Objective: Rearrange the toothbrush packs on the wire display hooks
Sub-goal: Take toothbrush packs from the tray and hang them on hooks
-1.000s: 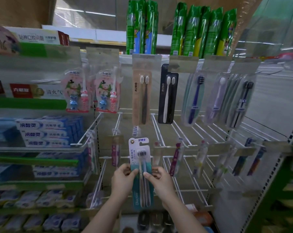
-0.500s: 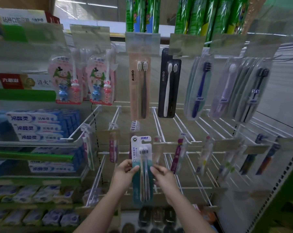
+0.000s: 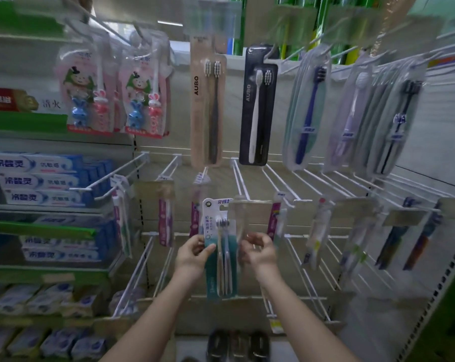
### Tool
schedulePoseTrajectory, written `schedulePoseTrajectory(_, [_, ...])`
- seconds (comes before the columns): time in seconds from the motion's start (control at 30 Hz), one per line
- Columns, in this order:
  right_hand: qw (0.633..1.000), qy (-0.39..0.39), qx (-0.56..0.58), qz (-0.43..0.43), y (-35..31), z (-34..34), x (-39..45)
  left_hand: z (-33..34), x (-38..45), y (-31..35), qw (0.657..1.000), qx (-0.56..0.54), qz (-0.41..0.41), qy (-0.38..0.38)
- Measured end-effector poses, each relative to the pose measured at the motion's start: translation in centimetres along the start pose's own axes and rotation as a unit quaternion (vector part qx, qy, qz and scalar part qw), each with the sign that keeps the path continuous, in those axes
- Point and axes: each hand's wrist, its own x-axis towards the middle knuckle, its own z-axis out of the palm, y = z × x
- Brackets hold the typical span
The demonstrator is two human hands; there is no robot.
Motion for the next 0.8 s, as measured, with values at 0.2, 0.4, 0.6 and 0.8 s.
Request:
schedulePoseTrajectory(0.2, [1.000,-0.028,0.000,-0.003,-0.1,0.1,0.8,-0.4,-0.2,-1.0,1.000,-0.011,0.011,0.005])
schedulePoseTrajectory(0.4, [0.999,-0.041,-0.019,0.001,-0.6,0.6,2.0,-0.3,0.1,-0.7,0.999,-0.037,0.024,0.005])
schedulePoseTrajectory(0.6, [0.997,-0.060,-0.038,-0.021,-1.0,0.7,2.8,-0.4,0.3,-0.1,0.998,-0.044,0.036,0.007])
schedulePoseTrajectory(0.8, [0.991,-0.057,-0.099,-0.070,-1.8,0.4,2.9,-0.7,0.4,0.2,0.998,-0.046,0.045,0.014])
